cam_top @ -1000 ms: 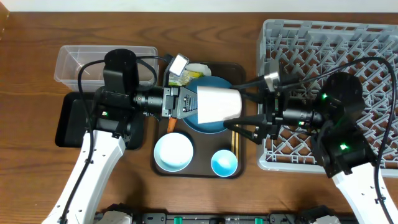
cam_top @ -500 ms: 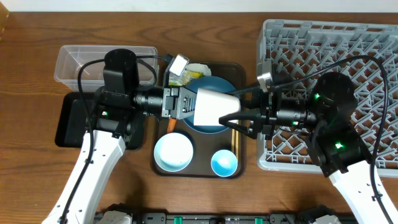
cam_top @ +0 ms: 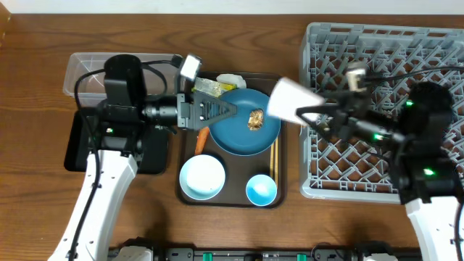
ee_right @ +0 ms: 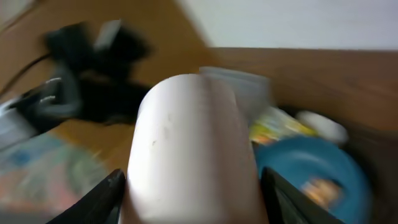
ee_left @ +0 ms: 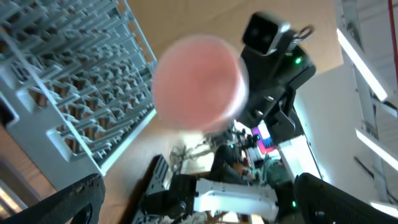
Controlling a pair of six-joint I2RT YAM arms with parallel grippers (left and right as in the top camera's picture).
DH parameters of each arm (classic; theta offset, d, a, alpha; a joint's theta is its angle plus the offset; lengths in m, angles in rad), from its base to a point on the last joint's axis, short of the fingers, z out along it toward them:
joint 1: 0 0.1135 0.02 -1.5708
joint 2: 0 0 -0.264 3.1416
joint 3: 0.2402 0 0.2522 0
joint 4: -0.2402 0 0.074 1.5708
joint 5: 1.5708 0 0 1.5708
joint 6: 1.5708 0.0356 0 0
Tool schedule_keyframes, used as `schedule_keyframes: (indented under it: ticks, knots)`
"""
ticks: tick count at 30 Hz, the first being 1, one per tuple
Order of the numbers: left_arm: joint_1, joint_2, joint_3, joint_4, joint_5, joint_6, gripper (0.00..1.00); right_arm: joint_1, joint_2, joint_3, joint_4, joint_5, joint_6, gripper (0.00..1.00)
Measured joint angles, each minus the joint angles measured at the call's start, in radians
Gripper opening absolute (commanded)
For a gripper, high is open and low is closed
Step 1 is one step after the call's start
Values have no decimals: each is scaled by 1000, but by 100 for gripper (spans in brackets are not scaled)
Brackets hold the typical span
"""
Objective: Sort waste into correct bins and load items into the dishwasher rack
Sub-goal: 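Carry the pink cup with right gripper into the dish rack's front-right corner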
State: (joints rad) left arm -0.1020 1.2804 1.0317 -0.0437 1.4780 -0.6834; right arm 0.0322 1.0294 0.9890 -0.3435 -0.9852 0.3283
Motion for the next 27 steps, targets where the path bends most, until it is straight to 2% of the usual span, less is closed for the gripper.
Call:
schedule_keyframes:
  ticks: [4, 9, 15, 19, 27]
  knots:
    - [20, 0, 0, 0, 0, -2, 98, -131, -47, 20, -257, 180, -3, 44]
    - [20, 0, 0, 0, 0, -2, 98, -275, -65, 77, -487, 466, -9, 44]
    - [20, 0, 0, 0, 0, -2, 98, -434, -65, 99, -614, 791, -16, 44]
    - [20, 0, 0, 0, 0, -2, 98, -488, -46, 100, -652, 963, -14, 43]
    - [20, 0, 0, -1, 0, -2, 98, -554, 110, 106, -775, 1076, 2, 42]
